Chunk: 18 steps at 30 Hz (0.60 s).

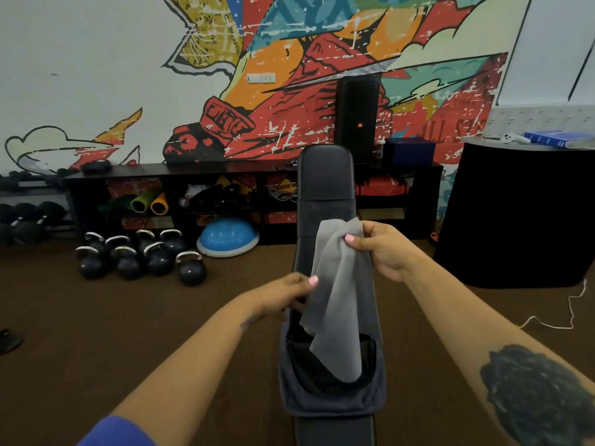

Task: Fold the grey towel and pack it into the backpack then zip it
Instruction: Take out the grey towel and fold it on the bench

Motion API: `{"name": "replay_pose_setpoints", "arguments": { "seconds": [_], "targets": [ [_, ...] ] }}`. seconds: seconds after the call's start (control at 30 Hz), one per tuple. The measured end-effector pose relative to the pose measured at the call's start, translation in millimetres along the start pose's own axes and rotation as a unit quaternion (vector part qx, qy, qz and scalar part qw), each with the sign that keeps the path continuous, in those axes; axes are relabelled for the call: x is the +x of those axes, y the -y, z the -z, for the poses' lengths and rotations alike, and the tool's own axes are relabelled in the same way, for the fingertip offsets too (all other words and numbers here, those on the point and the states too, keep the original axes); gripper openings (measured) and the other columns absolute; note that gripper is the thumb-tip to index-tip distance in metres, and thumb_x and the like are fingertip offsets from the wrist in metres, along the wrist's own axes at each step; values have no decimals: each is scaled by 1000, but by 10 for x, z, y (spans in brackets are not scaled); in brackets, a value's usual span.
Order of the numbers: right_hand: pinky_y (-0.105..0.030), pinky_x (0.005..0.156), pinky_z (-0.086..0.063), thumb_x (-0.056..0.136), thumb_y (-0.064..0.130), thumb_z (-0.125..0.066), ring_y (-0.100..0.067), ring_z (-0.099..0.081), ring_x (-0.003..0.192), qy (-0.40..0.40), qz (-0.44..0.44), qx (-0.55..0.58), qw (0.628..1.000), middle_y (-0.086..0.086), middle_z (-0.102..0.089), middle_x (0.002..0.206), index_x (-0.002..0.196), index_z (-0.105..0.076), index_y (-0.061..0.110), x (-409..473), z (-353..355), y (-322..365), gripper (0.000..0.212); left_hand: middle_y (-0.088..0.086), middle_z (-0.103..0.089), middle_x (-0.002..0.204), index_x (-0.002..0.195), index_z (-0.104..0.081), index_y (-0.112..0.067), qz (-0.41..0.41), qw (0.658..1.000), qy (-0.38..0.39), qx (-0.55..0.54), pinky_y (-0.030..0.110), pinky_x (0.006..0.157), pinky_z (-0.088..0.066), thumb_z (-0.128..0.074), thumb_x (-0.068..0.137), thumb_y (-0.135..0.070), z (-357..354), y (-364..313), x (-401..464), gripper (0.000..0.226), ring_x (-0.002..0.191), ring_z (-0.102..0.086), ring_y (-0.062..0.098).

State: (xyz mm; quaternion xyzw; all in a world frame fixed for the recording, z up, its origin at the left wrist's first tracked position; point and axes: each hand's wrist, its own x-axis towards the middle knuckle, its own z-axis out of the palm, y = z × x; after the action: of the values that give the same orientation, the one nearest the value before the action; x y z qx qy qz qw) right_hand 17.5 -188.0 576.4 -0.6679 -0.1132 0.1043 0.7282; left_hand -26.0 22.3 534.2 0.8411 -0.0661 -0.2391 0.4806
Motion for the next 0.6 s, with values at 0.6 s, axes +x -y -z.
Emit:
{"name": "replay_pose_setpoints", "arguments": {
  "seconds": [0.6],
  "targets": [
    [-32, 67, -52, 84, 13, -69, -24, -65, 83, -219, 9, -105, 970, -12, -71, 97, 82, -70, 18, -61, 529, -366, 6, 5, -66, 89, 83, -65, -23, -185, 949, -255, -17, 31, 77, -49, -55, 93, -20, 486, -325, -43, 14, 83, -57, 15]
  ]
}}
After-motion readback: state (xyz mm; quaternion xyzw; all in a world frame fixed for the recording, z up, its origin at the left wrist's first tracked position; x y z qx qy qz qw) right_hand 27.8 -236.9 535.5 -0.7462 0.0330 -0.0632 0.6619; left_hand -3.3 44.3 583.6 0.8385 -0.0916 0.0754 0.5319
